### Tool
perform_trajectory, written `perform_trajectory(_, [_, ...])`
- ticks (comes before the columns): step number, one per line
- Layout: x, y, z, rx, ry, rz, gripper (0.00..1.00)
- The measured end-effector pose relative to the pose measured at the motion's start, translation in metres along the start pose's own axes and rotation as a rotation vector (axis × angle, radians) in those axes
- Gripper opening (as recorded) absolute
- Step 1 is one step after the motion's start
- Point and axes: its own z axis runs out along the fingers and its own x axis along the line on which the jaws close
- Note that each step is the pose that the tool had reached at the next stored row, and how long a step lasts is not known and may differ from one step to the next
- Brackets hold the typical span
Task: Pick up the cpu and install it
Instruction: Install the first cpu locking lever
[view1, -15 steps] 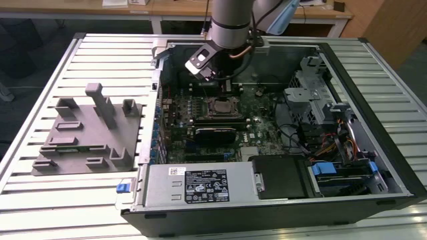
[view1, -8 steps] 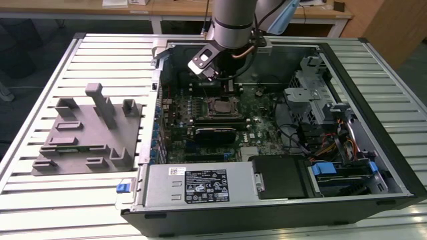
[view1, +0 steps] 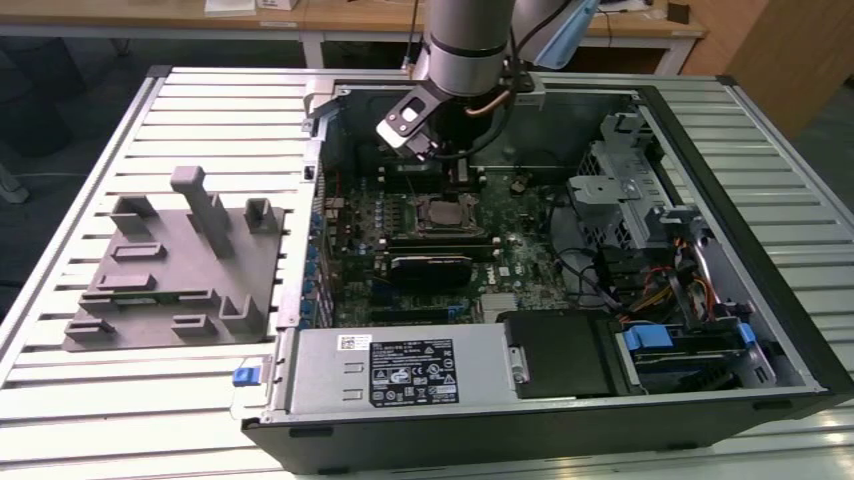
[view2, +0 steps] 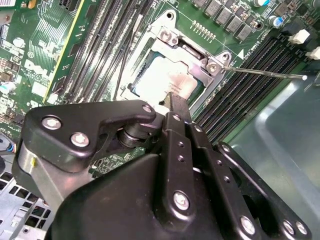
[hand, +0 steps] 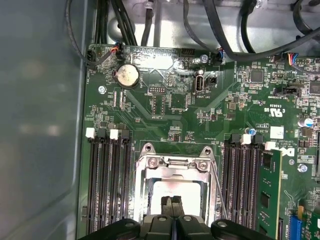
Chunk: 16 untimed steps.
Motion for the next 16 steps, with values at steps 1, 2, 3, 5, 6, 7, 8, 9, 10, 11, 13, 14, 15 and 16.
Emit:
perform_trajectory(1, [0.0000, 0.0000, -0.0008, 0.0000, -0.0001, 0.000, 0.11])
perform_trajectory(2, [0.0000, 0.0000, -0.0016, 0.0000, 0.0000, 0.000, 0.11])
perform_trajectory(3, [-0.0001, 0.0000, -0.0026, 0.0000, 0.0000, 0.000, 0.11])
perform_trajectory(5, [-0.0001, 0.0000, -0.0052, 0.0000, 0.0000, 0.000, 0.11])
perform_trajectory(6, [-0.0001, 0.0000, -0.0065, 0.0001, -0.0001, 0.000, 0.11])
perform_trajectory(7, [-0.0001, 0.0001, -0.0080, 0.0001, 0.0000, 0.000, 0.11])
perform_trajectory(8, [-0.0001, 0.0001, -0.0098, 0.0002, -0.0001, 0.000, 0.11])
perform_trajectory(9, [-0.0002, 0.0001, -0.0120, 0.0001, 0.0000, 0.000, 0.11])
perform_trajectory(10, [-0.0002, 0.0002, -0.0145, 0.0001, 0.0001, 0.000, 0.11])
perform_trajectory(11, [-0.0002, 0.0002, -0.0170, 0.0001, 0.0001, 0.000, 0.11])
perform_trajectory(13, [-0.0003, 0.0002, -0.0225, 0.0002, 0.0000, 0.000, 0.11])
perform_trajectory(14, [-0.0003, 0.0002, -0.0251, 0.0002, 0.0000, 0.000, 0.11])
perform_trajectory(15, [-0.0004, 0.0002, -0.0281, 0.0001, 0.0002, 0.000, 0.11])
perform_trajectory(16, [-0.0004, 0.0002, -0.0319, 0.0001, 0.0000, 0.000, 0.11])
